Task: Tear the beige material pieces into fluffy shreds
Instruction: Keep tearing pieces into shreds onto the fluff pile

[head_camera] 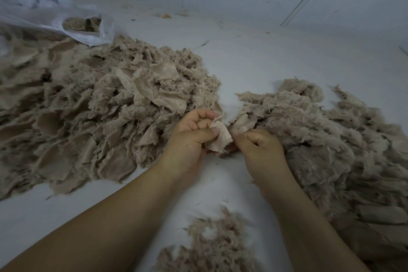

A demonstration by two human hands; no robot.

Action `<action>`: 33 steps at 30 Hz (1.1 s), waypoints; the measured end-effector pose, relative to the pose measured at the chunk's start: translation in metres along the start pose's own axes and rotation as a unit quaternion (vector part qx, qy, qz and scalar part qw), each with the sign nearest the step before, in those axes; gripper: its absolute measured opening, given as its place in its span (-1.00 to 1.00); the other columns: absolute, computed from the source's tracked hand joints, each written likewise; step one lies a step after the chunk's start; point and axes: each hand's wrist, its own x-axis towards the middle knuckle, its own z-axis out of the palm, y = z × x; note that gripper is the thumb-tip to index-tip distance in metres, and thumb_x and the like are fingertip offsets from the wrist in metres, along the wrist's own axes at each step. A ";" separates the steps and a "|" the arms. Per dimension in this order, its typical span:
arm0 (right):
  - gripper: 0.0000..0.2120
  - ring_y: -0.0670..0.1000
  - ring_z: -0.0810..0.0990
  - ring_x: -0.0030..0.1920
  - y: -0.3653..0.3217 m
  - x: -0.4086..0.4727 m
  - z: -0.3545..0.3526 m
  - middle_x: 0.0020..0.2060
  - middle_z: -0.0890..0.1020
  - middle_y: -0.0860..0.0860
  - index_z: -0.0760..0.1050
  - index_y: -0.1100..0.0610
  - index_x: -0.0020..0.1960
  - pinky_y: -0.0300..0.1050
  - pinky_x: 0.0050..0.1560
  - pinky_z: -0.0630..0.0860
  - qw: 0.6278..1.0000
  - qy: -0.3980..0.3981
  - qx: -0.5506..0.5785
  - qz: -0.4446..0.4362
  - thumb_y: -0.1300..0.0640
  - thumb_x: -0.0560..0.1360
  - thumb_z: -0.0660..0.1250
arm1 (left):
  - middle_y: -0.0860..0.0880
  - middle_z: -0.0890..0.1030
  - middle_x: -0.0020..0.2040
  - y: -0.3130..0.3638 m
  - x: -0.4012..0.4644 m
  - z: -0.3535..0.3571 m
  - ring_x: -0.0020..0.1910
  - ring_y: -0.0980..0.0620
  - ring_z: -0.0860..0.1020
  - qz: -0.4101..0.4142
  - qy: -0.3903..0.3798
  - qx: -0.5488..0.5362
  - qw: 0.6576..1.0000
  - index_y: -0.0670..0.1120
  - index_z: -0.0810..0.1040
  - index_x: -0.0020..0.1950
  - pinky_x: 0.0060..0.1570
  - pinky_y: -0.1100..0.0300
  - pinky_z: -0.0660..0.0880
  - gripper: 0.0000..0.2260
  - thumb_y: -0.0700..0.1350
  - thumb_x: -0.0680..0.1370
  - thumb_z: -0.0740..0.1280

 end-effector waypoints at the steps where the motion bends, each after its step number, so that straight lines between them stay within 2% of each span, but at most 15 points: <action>1: -0.59 -0.10 0.56 -0.29 0.001 0.001 0.000 -0.42 0.61 -0.13 0.60 -0.08 -0.40 -0.15 -0.19 0.47 1.000 0.001 0.002 0.004 0.18 0.59 0.36 | -0.15 0.54 -0.19 0.000 0.000 0.000 -0.25 -0.02 0.54 -0.001 -0.002 -0.001 1.000 -0.14 0.48 0.02 -0.30 0.16 0.46 -0.76 -0.45 0.52 0.18; 3: -0.72 -0.19 0.64 -0.18 -0.001 0.001 0.000 -0.26 0.69 -0.18 0.63 -0.18 -0.13 -0.27 -0.13 0.53 0.999 -0.008 0.035 0.029 0.17 0.60 0.33 | -0.16 0.57 -0.19 0.000 -0.001 0.000 -0.25 -0.04 0.54 0.000 -0.009 0.005 1.000 -0.15 0.48 0.02 -0.26 0.14 0.44 -0.75 -0.46 0.52 0.18; 5: -0.71 -0.23 0.64 -0.08 -0.001 0.001 -0.001 -0.16 0.70 -0.24 0.63 -0.19 -0.03 -0.34 -0.09 0.53 0.999 -0.032 0.022 0.021 0.18 0.63 0.29 | -0.17 0.58 -0.20 -0.001 -0.001 0.001 -0.25 -0.07 0.53 0.004 -0.016 0.012 1.000 -0.16 0.48 0.03 -0.25 0.12 0.43 -0.75 -0.47 0.51 0.19; 7: -0.75 -0.04 0.62 0.05 0.002 0.002 0.000 -0.10 0.71 -0.07 0.69 -0.02 -0.05 -0.12 0.06 0.55 0.998 -0.046 -0.029 0.007 0.16 0.65 0.26 | -0.16 0.59 -0.22 -0.003 -0.001 0.002 -0.25 -0.07 0.54 0.005 -0.018 0.013 1.000 -0.17 0.48 0.04 -0.26 0.13 0.46 -0.76 -0.44 0.46 0.27; 9: -0.72 0.07 0.58 -0.09 0.003 0.002 -0.001 -0.18 0.64 0.10 0.64 0.24 -0.11 0.02 -0.03 0.52 0.998 -0.043 -0.038 0.014 0.13 0.65 0.25 | -0.13 0.60 -0.24 -0.004 -0.001 0.002 -0.28 -0.04 0.55 0.006 -0.020 0.013 1.000 -0.15 0.49 0.02 -0.28 0.15 0.47 -0.73 -0.35 0.36 0.30; 11: -0.62 -0.05 0.38 -0.40 0.001 0.001 -0.002 -0.40 0.47 0.03 0.49 0.37 -0.19 -0.07 -0.31 0.37 0.999 -0.036 -0.030 0.009 0.10 0.65 0.25 | -0.14 0.59 -0.24 -0.005 0.000 0.000 -0.28 -0.05 0.54 0.005 -0.017 0.016 1.000 -0.13 0.51 -0.01 -0.28 0.14 0.45 -0.73 -0.32 0.32 0.29; 14: -0.57 -0.12 0.23 -0.45 -0.004 -0.001 -0.003 -0.46 0.28 -0.07 0.32 0.32 -0.30 -0.11 -0.33 0.20 0.998 -0.043 -0.037 -0.009 0.09 0.66 0.24 | -0.18 0.53 -0.23 -0.007 0.002 -0.002 -0.27 -0.08 0.49 0.000 0.003 0.050 0.999 -0.11 0.56 -0.06 -0.26 0.12 0.40 -0.83 -0.24 0.36 0.37; 16: -0.57 -0.08 0.24 -0.42 -0.005 -0.002 -0.003 -0.43 0.30 -0.01 0.32 0.32 -0.30 -0.09 -0.30 0.22 0.998 -0.048 -0.038 -0.013 0.10 0.66 0.23 | -0.20 0.50 -0.27 -0.009 0.002 -0.001 -0.32 -0.07 0.45 0.001 0.001 0.088 0.996 -0.14 0.55 -0.12 -0.30 0.15 0.37 -0.91 -0.22 0.45 0.44; 19: -0.58 -0.02 0.29 -0.35 -0.003 0.000 -0.002 -0.37 0.34 0.07 0.34 0.26 -0.33 -0.05 -0.24 0.25 0.998 -0.044 -0.051 -0.001 0.11 0.67 0.21 | -0.20 0.51 -0.31 -0.012 0.004 0.000 -0.35 -0.06 0.42 0.011 0.009 0.128 0.992 -0.14 0.54 -0.21 -0.33 0.18 0.36 -0.84 -0.28 0.57 0.33; 21: -0.59 0.00 0.30 -0.32 -0.002 0.000 -0.002 -0.34 0.36 0.06 0.34 0.14 -0.35 -0.05 -0.20 0.25 0.997 -0.036 -0.072 0.002 0.11 0.67 0.18 | -0.18 0.52 -0.33 -0.010 0.004 0.000 -0.38 -0.04 0.45 0.021 0.033 0.102 0.994 -0.15 0.53 -0.20 -0.33 0.18 0.40 -0.82 -0.30 0.59 0.28; 24: -0.61 -0.03 0.28 -0.38 0.003 0.002 -0.002 -0.38 0.34 0.01 0.34 0.16 -0.33 -0.08 -0.26 0.23 0.998 -0.028 -0.064 0.002 0.10 0.67 0.18 | -0.16 0.53 -0.35 -0.006 0.006 -0.004 -0.42 -0.03 0.48 0.041 0.079 0.052 0.995 -0.20 0.49 -0.18 -0.32 0.14 0.44 -0.83 -0.27 0.61 0.25; 27: -0.63 -0.11 0.31 -0.37 0.004 0.001 -0.001 -0.47 0.38 -0.11 0.44 0.17 -0.34 -0.16 -0.28 0.23 0.999 -0.046 -0.026 -0.001 0.13 0.63 0.29 | -0.20 0.50 -0.43 -0.007 0.007 -0.004 -0.49 -0.06 0.44 0.074 0.073 0.069 0.992 -0.31 0.44 -0.22 -0.40 0.16 0.42 -0.75 -0.24 0.63 0.24; 29: -0.67 -0.06 0.44 -0.33 0.000 0.000 0.001 -0.47 0.49 -0.06 0.54 0.20 -0.32 -0.17 -0.24 0.32 0.999 -0.049 -0.001 -0.013 0.09 0.58 0.32 | -0.22 0.48 -0.43 -0.011 0.007 -0.002 -0.47 -0.07 0.41 0.083 0.075 0.095 0.989 -0.36 0.45 -0.18 -0.39 0.11 0.38 -0.76 -0.23 0.63 0.25; 31: -0.69 -0.13 0.52 -0.33 -0.007 -0.002 0.002 -0.45 0.57 -0.08 0.62 0.08 -0.33 -0.26 -0.24 0.40 0.997 -0.065 0.035 -0.026 0.02 0.53 0.28 | -0.23 0.47 -0.42 -0.013 0.007 0.000 -0.46 -0.08 0.39 0.085 0.082 0.109 0.987 -0.32 0.47 -0.16 -0.38 0.06 0.36 -0.80 -0.23 0.62 0.28; 33: -0.66 -0.16 0.52 -0.31 -0.008 -0.005 0.004 -0.44 0.59 -0.14 0.62 -0.03 -0.39 -0.29 -0.21 0.39 0.993 -0.099 0.028 -0.053 0.03 0.56 0.36 | -0.19 0.43 -0.49 -0.014 0.007 0.000 -0.52 -0.05 0.36 0.094 0.069 0.114 0.987 -0.34 0.45 -0.24 -0.43 0.13 0.35 -0.73 -0.21 0.62 0.28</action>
